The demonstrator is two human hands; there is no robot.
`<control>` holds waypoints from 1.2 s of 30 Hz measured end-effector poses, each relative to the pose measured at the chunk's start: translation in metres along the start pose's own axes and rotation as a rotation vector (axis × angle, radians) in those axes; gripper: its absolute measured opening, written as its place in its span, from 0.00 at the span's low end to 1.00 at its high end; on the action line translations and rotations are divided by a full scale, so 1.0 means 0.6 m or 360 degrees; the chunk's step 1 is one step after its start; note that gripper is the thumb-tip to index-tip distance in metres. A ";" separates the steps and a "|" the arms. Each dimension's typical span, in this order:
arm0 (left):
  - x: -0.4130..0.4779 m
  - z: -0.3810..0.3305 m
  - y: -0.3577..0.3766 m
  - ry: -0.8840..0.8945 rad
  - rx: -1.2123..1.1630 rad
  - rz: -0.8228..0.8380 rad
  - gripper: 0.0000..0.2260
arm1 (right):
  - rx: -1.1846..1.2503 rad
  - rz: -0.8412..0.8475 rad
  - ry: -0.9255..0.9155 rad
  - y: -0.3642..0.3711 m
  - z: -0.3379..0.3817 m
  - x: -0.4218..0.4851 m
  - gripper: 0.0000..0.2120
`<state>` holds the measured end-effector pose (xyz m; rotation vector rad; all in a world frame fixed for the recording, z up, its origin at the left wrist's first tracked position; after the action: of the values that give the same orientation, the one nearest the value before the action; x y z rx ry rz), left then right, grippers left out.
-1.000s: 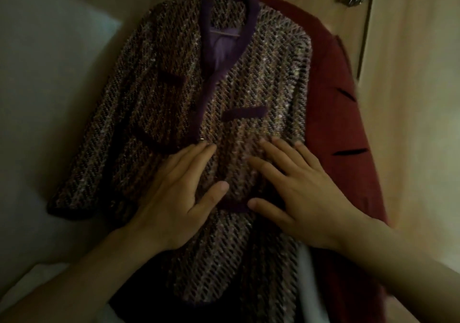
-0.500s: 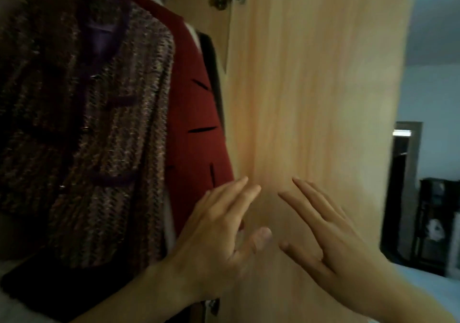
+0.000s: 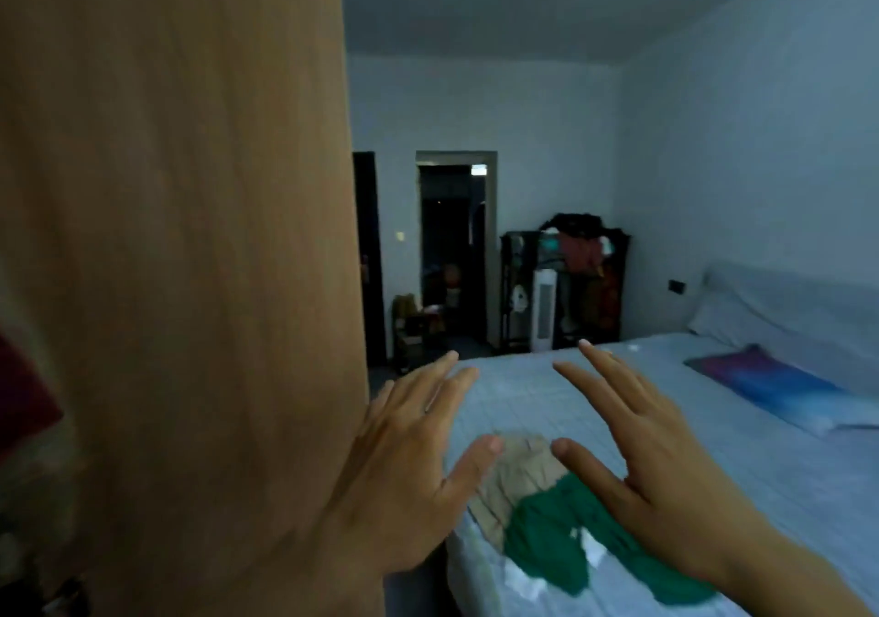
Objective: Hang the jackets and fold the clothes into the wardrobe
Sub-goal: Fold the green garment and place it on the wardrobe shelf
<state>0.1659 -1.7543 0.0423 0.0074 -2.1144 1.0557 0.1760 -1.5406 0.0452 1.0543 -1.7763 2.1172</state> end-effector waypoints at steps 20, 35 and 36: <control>0.065 0.128 0.320 -0.0093 -0.0762 0.0298 0.28 | -0.0189 0.0344 0.0701 0.176 -0.190 -0.107 0.34; 0.199 0.062 0.532 -0.0078 -0.0643 0.0486 0.22 | 0.0123 0.0258 0.0806 0.265 -0.453 -0.114 0.31; 0.215 0.053 0.550 -0.0096 -0.0643 0.0480 0.22 | 0.0146 0.0246 0.0799 0.265 -0.480 -0.114 0.31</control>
<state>-0.0510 -1.5190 -0.1131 -0.4933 -2.3998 0.7797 0.0239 -1.2990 -0.1317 0.3528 -1.5627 2.3057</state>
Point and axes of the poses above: each hand's wrist, its own x-axis towards the middle knuckle, its own y-axis out of the palm, z = x × y, the point moved 5 cm from there along x, towards the middle knuckle, and after that the axes turned 12 degrees about -x, right-handed, at the moved point
